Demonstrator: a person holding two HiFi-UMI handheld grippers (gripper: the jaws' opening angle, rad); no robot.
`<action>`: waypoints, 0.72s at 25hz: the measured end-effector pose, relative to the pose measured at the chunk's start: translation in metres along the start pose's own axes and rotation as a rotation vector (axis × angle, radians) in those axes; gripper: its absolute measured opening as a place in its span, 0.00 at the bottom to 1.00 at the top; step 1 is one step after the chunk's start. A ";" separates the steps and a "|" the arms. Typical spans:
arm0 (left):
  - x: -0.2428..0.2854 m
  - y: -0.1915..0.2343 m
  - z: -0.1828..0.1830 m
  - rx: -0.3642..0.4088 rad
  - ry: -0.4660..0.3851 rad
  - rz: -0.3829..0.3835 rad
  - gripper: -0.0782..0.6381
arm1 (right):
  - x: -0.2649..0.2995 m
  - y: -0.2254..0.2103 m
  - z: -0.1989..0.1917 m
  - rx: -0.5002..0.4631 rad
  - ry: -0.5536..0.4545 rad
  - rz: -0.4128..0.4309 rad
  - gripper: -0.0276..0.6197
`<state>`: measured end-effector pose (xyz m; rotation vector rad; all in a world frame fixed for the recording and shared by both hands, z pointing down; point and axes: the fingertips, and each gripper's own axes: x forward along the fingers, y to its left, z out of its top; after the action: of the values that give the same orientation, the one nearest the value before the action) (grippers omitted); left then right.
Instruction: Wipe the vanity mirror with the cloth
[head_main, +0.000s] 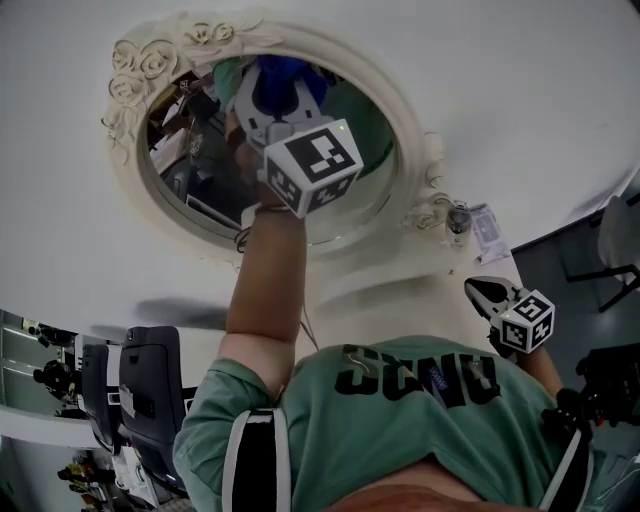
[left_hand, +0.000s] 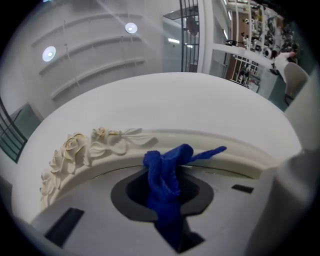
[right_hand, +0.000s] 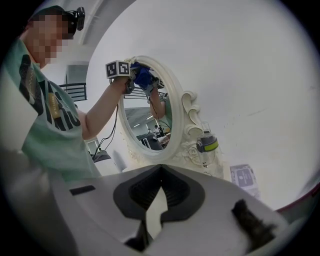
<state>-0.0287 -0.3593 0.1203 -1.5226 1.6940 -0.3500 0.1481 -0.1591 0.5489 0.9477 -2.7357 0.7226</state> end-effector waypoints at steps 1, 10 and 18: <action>-0.001 -0.013 0.000 0.032 -0.007 -0.015 0.22 | -0.001 -0.002 -0.003 0.008 0.006 -0.004 0.05; -0.074 -0.240 -0.102 0.690 -0.058 -0.400 0.20 | 0.009 -0.012 -0.019 0.052 0.022 -0.004 0.05; -0.202 -0.303 -0.327 1.358 0.118 -0.847 0.20 | 0.027 -0.015 -0.040 0.101 0.024 0.067 0.05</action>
<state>-0.0622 -0.3431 0.6082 -0.9883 0.4118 -1.6282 0.1359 -0.1641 0.5975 0.8649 -2.7446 0.8851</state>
